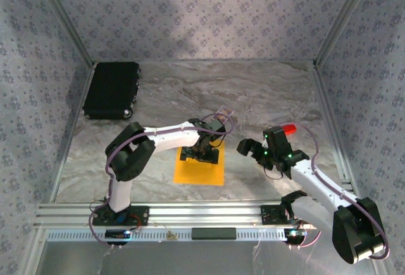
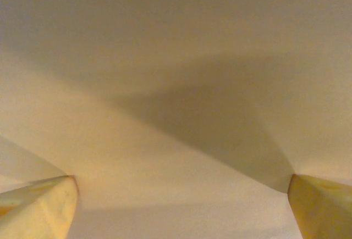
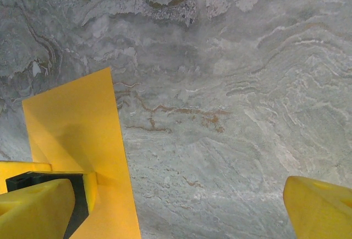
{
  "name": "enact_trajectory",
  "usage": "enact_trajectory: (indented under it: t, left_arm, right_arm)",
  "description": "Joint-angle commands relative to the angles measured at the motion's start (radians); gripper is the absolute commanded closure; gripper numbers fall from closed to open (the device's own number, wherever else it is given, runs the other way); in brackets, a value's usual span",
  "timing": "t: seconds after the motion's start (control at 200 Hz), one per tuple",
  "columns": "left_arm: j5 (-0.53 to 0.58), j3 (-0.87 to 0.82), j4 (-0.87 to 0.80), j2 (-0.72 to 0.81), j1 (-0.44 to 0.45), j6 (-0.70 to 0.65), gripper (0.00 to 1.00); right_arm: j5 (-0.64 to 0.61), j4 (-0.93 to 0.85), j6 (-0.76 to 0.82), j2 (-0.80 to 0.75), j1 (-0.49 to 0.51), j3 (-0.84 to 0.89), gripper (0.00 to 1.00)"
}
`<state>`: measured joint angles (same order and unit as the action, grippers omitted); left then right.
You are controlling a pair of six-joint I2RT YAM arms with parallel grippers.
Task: Fold a paper plane with a square sheet of paper (pick it up from the middle)
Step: First fold the square sheet of paper in half at the center of the table.
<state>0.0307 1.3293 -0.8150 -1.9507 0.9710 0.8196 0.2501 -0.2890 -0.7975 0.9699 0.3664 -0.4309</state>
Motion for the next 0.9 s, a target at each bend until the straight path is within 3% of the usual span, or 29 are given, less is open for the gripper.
enact_trajectory:
  t: [0.0, 0.895]
  left_arm:
    - [-0.018, -0.004, -0.024, -0.025, 0.008, 0.006, 0.02]
    - [-0.041, -0.047, 0.032, -0.033, 0.007, 0.015, 0.05]
  right_arm:
    - [0.000, -0.029, -0.009, 0.008, -0.007, -0.030, 0.01]
    - [0.004, -0.047, -0.010, 0.004, -0.018, -0.043, 0.01]
